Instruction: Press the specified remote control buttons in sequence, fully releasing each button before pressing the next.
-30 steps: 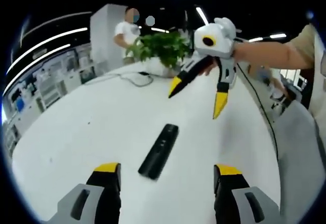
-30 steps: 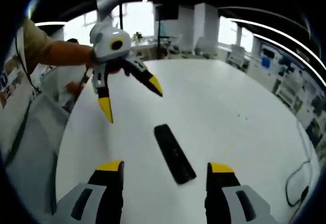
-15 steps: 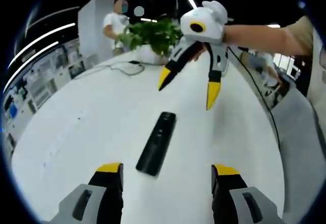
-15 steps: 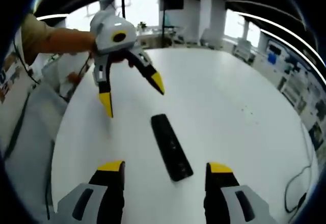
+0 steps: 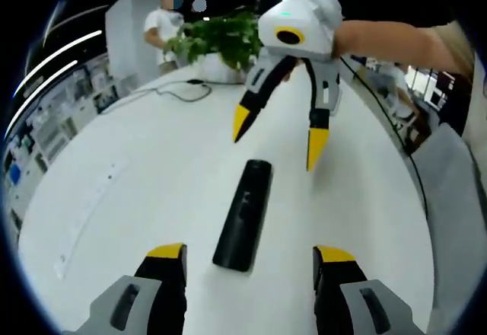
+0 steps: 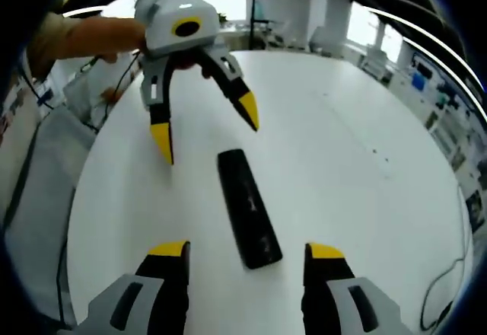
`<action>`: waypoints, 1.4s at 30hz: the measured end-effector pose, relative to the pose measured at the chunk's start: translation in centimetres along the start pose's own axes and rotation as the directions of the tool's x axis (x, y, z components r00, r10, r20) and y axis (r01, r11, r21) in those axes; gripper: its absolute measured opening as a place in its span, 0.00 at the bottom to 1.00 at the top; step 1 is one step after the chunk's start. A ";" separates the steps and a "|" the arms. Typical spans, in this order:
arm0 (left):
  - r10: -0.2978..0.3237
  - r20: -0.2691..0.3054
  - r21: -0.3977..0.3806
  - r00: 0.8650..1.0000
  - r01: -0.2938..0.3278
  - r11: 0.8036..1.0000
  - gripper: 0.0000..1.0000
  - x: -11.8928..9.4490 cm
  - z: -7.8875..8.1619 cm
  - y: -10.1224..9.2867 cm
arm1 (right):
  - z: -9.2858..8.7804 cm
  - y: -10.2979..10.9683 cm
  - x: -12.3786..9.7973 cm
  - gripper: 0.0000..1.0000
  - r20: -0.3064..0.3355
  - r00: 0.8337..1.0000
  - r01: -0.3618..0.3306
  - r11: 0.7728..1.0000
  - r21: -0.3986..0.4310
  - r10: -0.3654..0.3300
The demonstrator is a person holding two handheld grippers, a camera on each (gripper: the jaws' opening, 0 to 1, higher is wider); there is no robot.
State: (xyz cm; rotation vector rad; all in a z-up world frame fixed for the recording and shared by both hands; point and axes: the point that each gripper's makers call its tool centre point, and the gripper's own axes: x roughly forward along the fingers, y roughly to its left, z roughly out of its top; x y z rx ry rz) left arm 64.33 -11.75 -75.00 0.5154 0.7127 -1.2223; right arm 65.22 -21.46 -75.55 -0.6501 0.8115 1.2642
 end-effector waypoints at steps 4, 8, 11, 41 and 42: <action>-0.005 -0.022 -0.011 1.000 0.005 1.000 0.68 0.6 -0.6 0.3 | -0.3 -0.2 0.7 0.58 -0.022 1.000 -0.011 1.000 -0.005 0.011; -0.009 -0.043 -0.003 0.999 0.009 1.000 0.69 1.1 -1.1 0.5 | -0.4 -0.5 1.4 0.56 -0.043 0.999 -0.027 1.000 -0.014 0.026; -0.017 -0.058 0.005 0.998 0.017 1.000 0.69 1.5 -1.2 0.7 | -0.6 -0.6 1.9 0.54 -0.061 0.998 -0.036 0.999 -0.023 0.034; -0.070 -0.186 0.106 0.980 0.091 0.990 0.48 3.8 -1.0 1.1 | -1.5 -0.7 3.3 0.34 -0.212 0.976 -0.084 0.987 -0.136 0.054; -0.071 -0.187 0.109 0.980 0.093 0.990 0.46 3.8 -1.0 1.1 | -1.5 -0.7 3.3 0.33 -0.216 0.975 -0.085 0.987 -0.138 0.054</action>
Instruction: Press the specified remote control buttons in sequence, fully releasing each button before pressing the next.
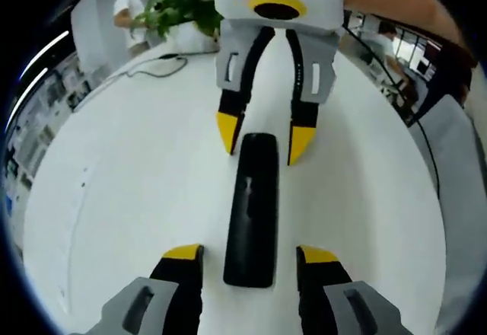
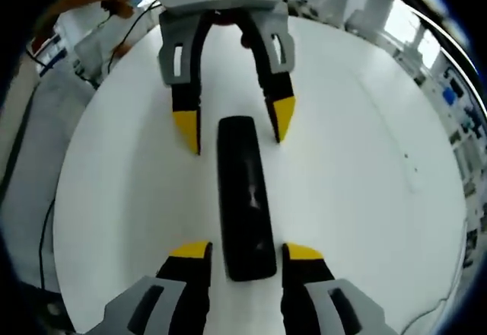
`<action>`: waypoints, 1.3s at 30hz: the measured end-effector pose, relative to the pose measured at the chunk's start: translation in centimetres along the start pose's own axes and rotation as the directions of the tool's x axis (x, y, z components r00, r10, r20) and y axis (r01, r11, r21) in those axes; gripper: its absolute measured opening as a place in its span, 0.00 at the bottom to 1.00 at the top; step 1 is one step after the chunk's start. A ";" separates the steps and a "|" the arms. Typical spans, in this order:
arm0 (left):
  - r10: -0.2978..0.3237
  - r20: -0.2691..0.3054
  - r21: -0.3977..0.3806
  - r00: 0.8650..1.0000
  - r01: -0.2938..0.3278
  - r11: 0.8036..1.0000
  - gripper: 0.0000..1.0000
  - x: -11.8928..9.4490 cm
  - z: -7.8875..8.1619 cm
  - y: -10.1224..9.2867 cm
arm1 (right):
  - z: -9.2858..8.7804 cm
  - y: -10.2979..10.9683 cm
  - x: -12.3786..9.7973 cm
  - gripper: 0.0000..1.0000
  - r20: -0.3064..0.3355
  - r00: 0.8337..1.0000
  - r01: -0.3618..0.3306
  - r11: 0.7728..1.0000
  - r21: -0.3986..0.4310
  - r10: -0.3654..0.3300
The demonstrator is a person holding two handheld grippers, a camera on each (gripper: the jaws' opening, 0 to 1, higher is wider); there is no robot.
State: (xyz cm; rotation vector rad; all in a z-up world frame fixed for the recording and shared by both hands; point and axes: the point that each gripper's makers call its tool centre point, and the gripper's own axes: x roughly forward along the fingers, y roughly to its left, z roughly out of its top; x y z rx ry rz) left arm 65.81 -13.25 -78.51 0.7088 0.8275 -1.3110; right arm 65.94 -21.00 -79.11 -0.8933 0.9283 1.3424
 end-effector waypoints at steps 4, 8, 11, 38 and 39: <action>-0.004 -0.013 0.011 1.000 0.004 1.000 0.39 -0.1 -0.1 0.0 | 0.1 0.1 0.0 0.30 -0.013 1.000 -0.001 1.000 -0.008 0.000; -0.005 -0.023 0.021 1.000 0.006 1.000 0.32 -0.1 0.0 -0.1 | 0.2 0.3 0.0 0.28 -0.026 1.000 -0.004 1.000 -0.023 0.003; 0.000 -0.028 0.019 1.000 0.001 1.000 0.30 -0.1 0.1 -0.1 | 0.2 0.2 0.0 0.26 -0.031 1.000 -0.005 1.000 -0.027 0.004; 0.015 -0.052 0.038 0.999 -0.013 0.999 0.24 -0.6 0.1 -0.1 | 0.5 0.8 -0.4 0.21 -0.017 1.000 0.018 0.999 -0.039 -0.019; 0.015 -0.051 0.039 0.999 -0.013 0.999 0.24 -0.7 0.1 -0.1 | 0.6 0.8 -0.4 0.21 -0.016 1.000 0.018 0.999 -0.038 -0.019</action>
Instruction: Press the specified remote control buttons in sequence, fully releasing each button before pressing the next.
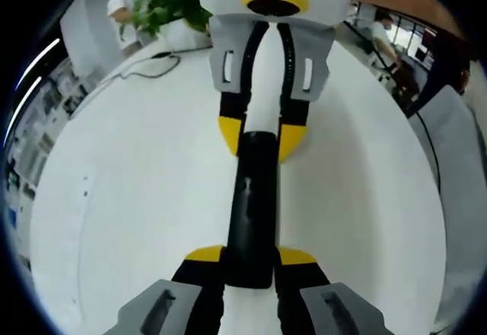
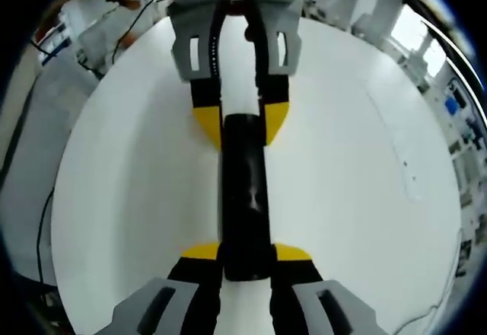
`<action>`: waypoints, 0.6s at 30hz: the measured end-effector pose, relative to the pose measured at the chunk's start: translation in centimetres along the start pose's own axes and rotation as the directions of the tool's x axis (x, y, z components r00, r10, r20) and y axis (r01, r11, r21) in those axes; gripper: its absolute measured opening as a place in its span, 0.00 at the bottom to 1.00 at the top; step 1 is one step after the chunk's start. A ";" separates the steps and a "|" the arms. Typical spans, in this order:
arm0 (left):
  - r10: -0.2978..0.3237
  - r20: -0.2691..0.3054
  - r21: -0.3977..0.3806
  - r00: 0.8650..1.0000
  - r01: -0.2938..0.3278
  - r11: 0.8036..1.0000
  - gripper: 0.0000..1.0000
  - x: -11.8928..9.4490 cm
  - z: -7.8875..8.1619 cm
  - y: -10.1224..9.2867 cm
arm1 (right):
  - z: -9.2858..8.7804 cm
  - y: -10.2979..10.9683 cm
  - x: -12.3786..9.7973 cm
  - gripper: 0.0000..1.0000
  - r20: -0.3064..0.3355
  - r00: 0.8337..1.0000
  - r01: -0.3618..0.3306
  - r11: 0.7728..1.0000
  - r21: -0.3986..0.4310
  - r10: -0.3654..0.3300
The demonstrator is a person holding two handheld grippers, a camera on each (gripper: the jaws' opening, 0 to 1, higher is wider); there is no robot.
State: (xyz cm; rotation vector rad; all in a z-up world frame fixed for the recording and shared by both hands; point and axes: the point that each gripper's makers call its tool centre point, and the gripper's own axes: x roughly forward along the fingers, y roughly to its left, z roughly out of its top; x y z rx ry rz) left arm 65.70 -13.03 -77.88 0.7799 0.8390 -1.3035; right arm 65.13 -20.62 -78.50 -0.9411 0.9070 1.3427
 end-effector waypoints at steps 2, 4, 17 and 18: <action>0.001 -0.001 0.000 1.000 -0.001 1.000 0.24 -0.1 0.1 -0.1 | 0.0 0.1 -0.1 0.21 0.002 1.000 0.001 1.000 0.000 -0.001; 0.001 -0.002 0.001 1.000 -0.001 1.000 0.24 -0.3 0.1 -0.3 | 0.1 0.4 -0.3 0.21 0.001 1.000 0.002 1.000 -0.003 -0.002; 0.001 -0.004 0.009 1.000 -0.001 1.000 0.24 -1.5 1.0 -2.9 | 0.5 2.6 -1.9 0.21 0.008 1.000 0.011 1.000 -0.011 -0.011; 0.001 -0.006 0.011 1.000 -0.001 1.000 0.24 -1.6 1.0 -3.1 | 0.5 2.8 -2.0 0.21 0.009 1.000 0.011 1.000 -0.012 -0.011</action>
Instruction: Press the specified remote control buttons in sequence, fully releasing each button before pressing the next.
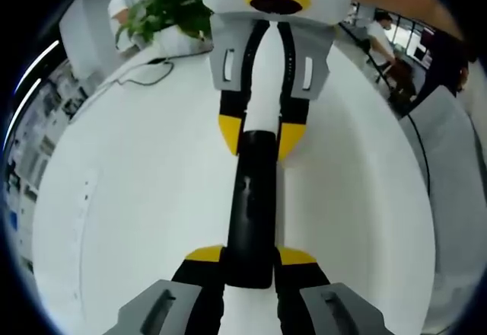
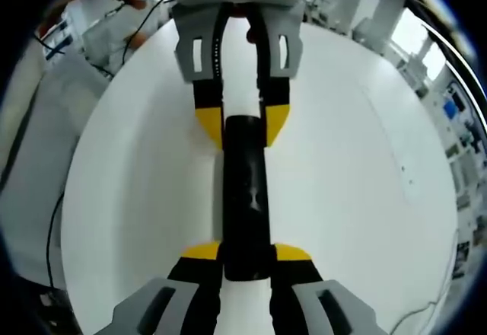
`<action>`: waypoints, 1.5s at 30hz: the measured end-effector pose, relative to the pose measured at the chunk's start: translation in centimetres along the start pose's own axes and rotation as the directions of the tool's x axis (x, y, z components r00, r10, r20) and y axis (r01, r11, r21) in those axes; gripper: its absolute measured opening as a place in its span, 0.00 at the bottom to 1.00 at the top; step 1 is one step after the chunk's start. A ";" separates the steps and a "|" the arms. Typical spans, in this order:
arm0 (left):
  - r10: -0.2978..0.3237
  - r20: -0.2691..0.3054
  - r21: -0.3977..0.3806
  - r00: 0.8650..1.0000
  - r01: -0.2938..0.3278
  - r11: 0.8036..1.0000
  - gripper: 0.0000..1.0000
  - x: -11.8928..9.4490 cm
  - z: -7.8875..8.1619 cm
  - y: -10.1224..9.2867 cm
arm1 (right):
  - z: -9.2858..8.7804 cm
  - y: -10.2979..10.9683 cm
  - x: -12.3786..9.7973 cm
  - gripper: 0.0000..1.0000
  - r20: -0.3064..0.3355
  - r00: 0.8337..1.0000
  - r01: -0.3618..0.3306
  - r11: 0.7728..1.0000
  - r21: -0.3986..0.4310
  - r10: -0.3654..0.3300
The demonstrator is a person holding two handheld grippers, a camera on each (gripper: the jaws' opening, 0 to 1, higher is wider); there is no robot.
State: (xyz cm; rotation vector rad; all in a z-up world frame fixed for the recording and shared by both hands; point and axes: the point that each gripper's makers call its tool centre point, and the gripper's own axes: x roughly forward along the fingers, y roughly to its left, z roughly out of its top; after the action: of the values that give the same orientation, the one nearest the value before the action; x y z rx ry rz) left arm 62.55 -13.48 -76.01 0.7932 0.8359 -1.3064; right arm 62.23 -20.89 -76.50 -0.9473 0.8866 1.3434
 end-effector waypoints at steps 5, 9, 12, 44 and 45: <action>0.000 0.006 0.000 1.000 0.000 1.000 0.24 -0.5 0.3 -1.1 | 0.1 1.1 -0.6 0.21 0.007 1.000 0.003 1.000 0.004 -0.003; 0.002 0.008 0.003 1.000 -0.002 1.000 0.24 -1.0 0.5 -2.0 | 0.3 2.0 -1.1 0.21 0.009 1.000 0.009 1.000 0.000 -0.009; 0.005 0.006 0.007 1.000 -0.005 1.000 0.24 -1.3 0.7 -2.6 | 0.4 2.5 -1.6 0.21 0.008 1.000 0.015 1.000 -0.004 -0.015; -0.006 0.014 0.007 1.000 0.006 1.000 0.24 -2.8 0.4 -9.9 | 1.2 9.9 -2.6 0.21 0.028 1.000 0.007 1.000 -0.008 -0.007; -0.008 0.015 0.010 1.000 0.008 1.000 0.24 -2.8 0.3 -10.2 | 1.1 10.1 -2.6 0.21 0.028 1.000 0.005 1.000 -0.007 -0.005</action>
State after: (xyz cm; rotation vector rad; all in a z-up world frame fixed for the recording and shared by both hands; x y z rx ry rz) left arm 52.27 -13.42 -73.66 0.7874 0.8223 -1.3229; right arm 51.98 -20.84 -74.09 -0.9338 0.8586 1.3528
